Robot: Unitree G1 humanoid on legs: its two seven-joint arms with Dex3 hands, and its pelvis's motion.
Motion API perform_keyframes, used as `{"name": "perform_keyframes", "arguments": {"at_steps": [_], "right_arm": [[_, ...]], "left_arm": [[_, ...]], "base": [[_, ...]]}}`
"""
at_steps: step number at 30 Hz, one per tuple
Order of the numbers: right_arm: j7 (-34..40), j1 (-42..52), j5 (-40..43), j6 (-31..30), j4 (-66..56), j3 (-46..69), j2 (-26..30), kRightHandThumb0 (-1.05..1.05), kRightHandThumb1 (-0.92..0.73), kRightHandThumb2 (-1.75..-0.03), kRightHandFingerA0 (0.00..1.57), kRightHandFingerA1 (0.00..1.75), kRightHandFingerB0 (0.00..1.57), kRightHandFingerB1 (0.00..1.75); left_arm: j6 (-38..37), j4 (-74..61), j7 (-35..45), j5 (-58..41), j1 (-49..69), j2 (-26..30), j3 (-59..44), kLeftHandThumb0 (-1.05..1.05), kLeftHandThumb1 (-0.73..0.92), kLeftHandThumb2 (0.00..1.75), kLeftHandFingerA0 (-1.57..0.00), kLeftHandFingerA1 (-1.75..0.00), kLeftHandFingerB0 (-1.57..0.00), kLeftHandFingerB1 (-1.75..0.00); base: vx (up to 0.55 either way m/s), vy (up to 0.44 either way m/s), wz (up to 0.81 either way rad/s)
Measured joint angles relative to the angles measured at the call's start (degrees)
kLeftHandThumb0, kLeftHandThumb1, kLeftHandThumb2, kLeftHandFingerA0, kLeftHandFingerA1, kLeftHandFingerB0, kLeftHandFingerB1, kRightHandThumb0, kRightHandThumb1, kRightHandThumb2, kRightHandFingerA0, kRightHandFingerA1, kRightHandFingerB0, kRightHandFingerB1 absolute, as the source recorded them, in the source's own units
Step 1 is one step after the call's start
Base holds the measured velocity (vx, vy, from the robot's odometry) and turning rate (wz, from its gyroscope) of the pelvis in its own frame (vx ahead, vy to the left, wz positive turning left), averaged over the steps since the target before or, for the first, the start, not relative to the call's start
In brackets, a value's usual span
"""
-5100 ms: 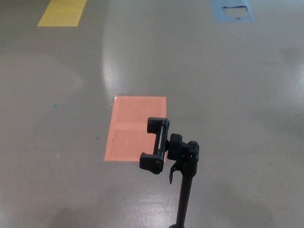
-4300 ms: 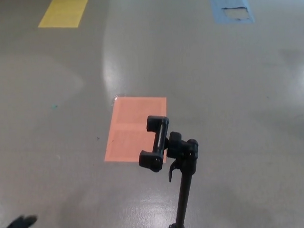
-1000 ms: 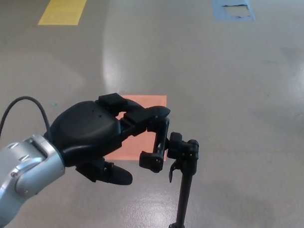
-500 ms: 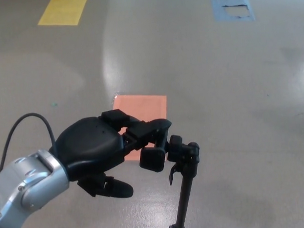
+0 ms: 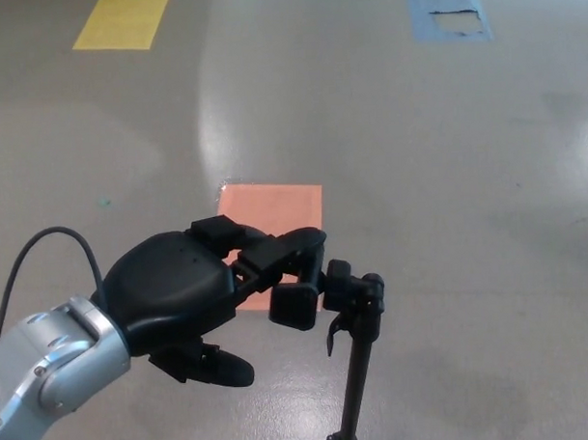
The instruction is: The robot uses its left hand to grab the top of a phone stand kept on the floor and tilt it upwards to adjust its angle
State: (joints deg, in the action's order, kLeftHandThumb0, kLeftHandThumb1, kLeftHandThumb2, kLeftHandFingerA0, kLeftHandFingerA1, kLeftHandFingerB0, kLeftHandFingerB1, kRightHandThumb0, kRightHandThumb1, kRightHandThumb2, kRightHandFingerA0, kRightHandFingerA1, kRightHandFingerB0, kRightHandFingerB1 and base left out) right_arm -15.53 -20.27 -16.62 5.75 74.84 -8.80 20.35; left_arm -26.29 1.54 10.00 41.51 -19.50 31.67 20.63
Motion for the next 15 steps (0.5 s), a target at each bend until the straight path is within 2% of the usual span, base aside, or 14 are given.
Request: {"name": "perform_keyframes", "arguments": {"at_steps": [1, 7, 8, 9, 10, 12, 13, 14, 15], "right_arm": [[-0.03, -0.05, 0.00, 0.00, 0.00, 0.01, 0.00, -0.57, -0.79, -0.62, 0.32, 0.42, 0.24, 0.33], [-0.24, -0.25, 0.02, 0.00, 0.03, 0.14, 0.00, -0.58, -0.79, -0.61, 0.33, 0.41, 0.24, 0.32], [-0.26, -0.27, -0.02, 0.00, 0.04, 0.08, 0.00, -0.62, -0.62, -0.94, 0.26, 0.52, 0.16, 0.45], [-0.27, -0.29, -0.03, 0.00, 0.05, 0.06, 0.00, -0.62, -0.62, -0.94, 0.26, 0.52, 0.16, 0.45], [-0.28, -0.32, -0.05, 0.00, 0.05, 0.05, 0.00, -0.58, -0.78, -0.63, 0.33, 0.43, 0.23, 0.33], [-0.31, -0.43, -0.04, -0.01, 0.05, 0.10, 0.00, -0.58, -0.78, -0.62, 0.32, 0.43, 0.23, 0.33], [-0.34, -0.48, -0.03, -0.01, 0.05, 0.18, 0.00, -0.63, -0.62, -0.94, 0.27, 0.54, 0.17, 0.47], [-0.35, -0.52, -0.02, -0.01, 0.05, 0.22, 0.00, -0.63, -0.62, -0.94, 0.27, 0.54, 0.17, 0.47], [-0.38, -0.55, -0.01, -0.01, 0.04, 0.30, 0.00, -0.59, -0.77, -0.63, 0.32, 0.43, 0.25, 0.33]], "left_arm": [[-0.07, 0.20, -0.09, 0.02, -0.03, 0.05, 0.00, -0.78, 0.71, 0.63, -0.20, -0.31, 0.00, -0.18], [-0.49, 1.63, -0.36, 0.02, -0.10, 0.26, 0.05, -0.78, 0.72, 0.63, -0.20, -0.31, 0.00, -0.18], [-0.61, 1.85, -0.36, 0.00, -0.10, 0.32, 0.04, -0.78, 0.71, 0.63, -0.19, -0.30, 0.00, -0.17], [-0.66, 1.95, -0.33, -0.02, -0.12, 0.37, 0.03, -0.78, 0.71, 0.63, -0.19, -0.30, 0.00, -0.17], [-0.72, 2.06, -0.31, -0.05, -0.14, 0.45, 0.01, -0.79, 0.56, 0.89, -0.13, -0.42, -0.03, -0.18], [-0.91, 2.47, -0.21, -0.11, -0.38, 0.67, -0.11, -0.79, 0.55, 0.89, -0.14, -0.42, -0.03, -0.19], [-1.06, 2.83, -0.21, -0.11, -0.60, 0.91, -0.26, -0.79, 0.55, 0.89, -0.13, -0.42, -0.03, -0.19], [-1.18, 3.15, -0.22, -0.12, -0.80, 1.17, -0.41, -0.79, 0.55, 0.89, -0.13, -0.42, -0.03, -0.19], [-1.33, 3.62, -0.23, -0.12, -1.10, 1.62, -0.75, -0.79, 0.55, 0.89, -0.13, -0.42, -0.02, -0.18]], "base": [[0.00, 0.000, 0.00], [0.00, 0.000, 0.00], [0.00, 0.000, 0.00], [0.00, 0.000, 0.00], [0.00, 0.000, 0.00], [0.00, 0.000, 0.00], [0.00, 0.000, 0.00], [0.00, 0.000, 0.00], [0.00, 0.000, 0.00]]}}
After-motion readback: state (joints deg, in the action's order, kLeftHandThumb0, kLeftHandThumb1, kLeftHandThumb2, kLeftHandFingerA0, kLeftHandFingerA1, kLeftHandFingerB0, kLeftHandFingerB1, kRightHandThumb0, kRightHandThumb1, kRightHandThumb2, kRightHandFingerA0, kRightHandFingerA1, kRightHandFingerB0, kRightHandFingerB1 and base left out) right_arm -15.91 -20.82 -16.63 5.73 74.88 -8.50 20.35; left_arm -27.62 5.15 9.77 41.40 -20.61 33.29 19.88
